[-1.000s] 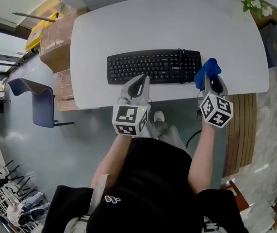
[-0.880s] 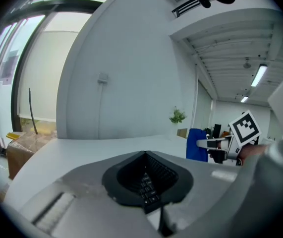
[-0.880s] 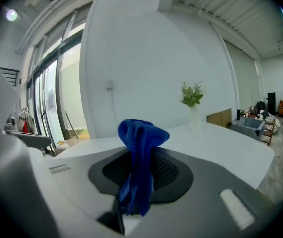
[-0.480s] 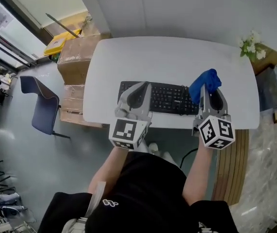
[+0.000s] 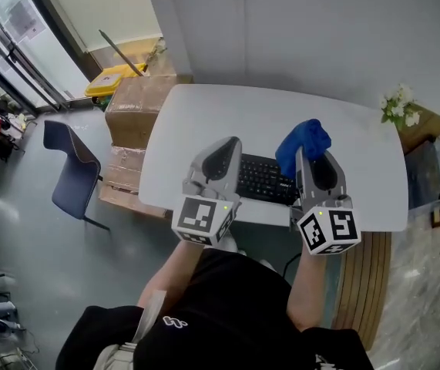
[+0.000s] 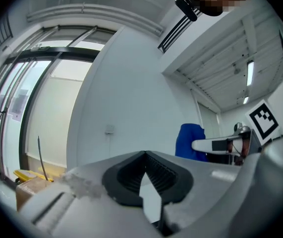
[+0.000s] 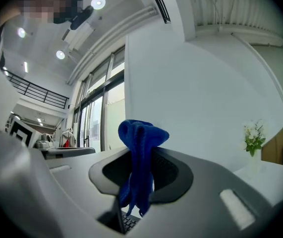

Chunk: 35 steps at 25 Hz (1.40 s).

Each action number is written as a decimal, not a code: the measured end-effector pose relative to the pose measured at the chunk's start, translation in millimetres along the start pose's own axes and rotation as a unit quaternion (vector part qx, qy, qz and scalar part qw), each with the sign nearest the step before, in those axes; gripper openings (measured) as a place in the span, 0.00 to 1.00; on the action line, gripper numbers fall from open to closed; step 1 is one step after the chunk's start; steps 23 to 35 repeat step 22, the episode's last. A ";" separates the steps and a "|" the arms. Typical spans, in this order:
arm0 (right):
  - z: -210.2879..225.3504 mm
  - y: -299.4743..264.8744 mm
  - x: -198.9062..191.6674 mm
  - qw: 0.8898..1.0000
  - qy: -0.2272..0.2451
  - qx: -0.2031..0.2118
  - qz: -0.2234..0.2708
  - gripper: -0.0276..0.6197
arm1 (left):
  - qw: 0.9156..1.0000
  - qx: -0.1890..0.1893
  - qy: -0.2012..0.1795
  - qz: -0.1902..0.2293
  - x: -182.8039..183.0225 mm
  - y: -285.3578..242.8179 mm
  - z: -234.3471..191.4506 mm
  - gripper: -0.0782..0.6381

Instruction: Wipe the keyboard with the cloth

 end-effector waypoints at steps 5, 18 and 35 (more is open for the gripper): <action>-14.3 -7.6 -6.0 1.000 0.010 0.008 -0.011 0.19 | 1.000 0.003 0.000 0.001 0.0 5.8 -4.3 0.11; -21.3 -14.1 -18.0 0.999 0.037 0.007 -0.037 0.19 | 1.000 0.006 0.017 -0.005 -12.2 2.2 -7.8 0.11; -23.3 -16.2 -16.6 0.998 0.044 0.010 -0.041 0.19 | 1.000 0.014 0.025 -0.004 -12.6 1.2 -9.8 0.11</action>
Point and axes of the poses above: the fingertips, and each gripper's own axes: y backward along the fingers, z to its right, x out of its top, the point moved 7 cm from there along y, backward along the fingers, and after that the axes turned 11 degrees about -z, right-handed, at the moved point
